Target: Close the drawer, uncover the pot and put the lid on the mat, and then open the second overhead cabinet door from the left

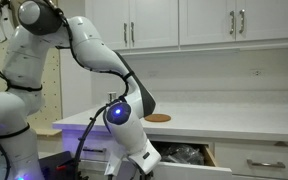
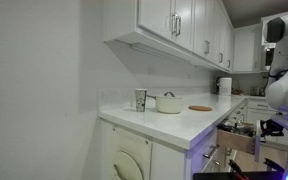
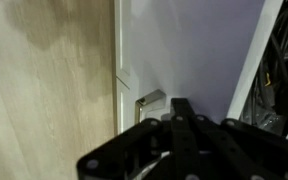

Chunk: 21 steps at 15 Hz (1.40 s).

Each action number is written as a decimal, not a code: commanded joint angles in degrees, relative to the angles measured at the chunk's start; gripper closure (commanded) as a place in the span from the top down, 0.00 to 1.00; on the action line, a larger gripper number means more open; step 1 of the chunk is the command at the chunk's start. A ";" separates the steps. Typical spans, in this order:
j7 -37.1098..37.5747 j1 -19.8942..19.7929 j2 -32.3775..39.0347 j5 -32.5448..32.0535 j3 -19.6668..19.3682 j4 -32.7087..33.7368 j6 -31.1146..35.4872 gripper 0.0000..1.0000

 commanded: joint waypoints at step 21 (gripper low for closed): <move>-9.29 15.78 3.16 18.01 8.14 4.30 9.33 0.00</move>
